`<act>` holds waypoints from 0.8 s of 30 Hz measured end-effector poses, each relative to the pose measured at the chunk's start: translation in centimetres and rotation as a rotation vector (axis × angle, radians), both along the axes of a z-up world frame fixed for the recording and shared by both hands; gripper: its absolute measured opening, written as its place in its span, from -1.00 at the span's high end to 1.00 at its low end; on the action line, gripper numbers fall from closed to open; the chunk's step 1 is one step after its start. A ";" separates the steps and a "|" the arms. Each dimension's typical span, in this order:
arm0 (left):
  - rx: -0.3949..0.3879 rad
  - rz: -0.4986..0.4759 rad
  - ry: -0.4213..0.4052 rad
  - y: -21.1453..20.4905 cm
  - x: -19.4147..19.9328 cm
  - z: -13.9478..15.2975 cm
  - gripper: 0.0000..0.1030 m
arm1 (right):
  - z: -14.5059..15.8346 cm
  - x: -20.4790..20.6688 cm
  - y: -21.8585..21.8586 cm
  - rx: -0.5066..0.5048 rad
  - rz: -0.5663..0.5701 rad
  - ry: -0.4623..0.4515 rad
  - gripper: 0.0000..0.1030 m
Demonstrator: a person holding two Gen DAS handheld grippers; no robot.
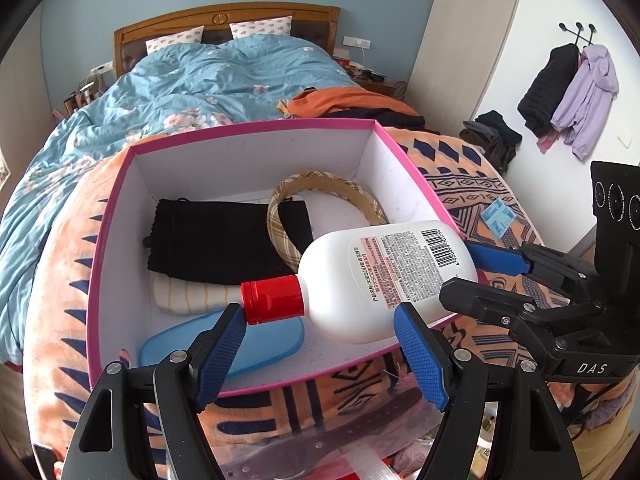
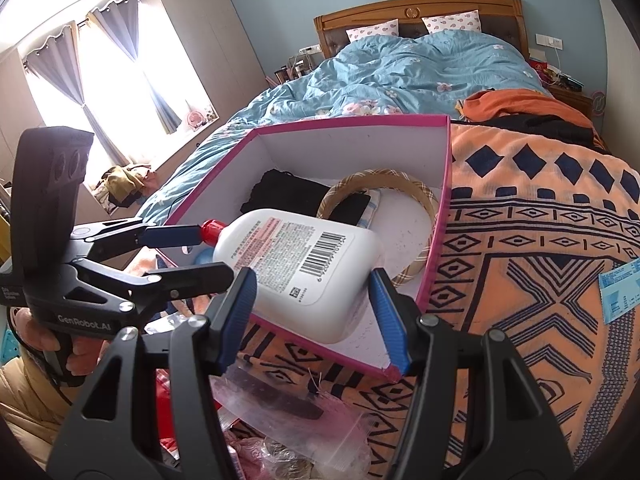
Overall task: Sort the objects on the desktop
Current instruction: 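Lower the white bottle into the pink box and open both grippers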
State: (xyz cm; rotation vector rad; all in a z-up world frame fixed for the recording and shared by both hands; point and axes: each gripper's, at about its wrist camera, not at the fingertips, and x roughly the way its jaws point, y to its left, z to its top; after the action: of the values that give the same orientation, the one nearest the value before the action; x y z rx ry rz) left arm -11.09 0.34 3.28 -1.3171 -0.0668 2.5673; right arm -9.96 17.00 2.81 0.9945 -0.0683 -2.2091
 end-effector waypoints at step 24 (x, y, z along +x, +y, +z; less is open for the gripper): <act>0.009 0.008 -0.052 -0.3 -1.4 -1.5 -0.50 | -1.0 -0.4 -1.1 0.055 0.004 -0.011 -0.18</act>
State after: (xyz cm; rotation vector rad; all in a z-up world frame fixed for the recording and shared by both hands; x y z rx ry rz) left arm -12.46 0.09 1.80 -1.3829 -0.0936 2.5362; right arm -10.33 15.93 1.85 1.0357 -0.0100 -2.2132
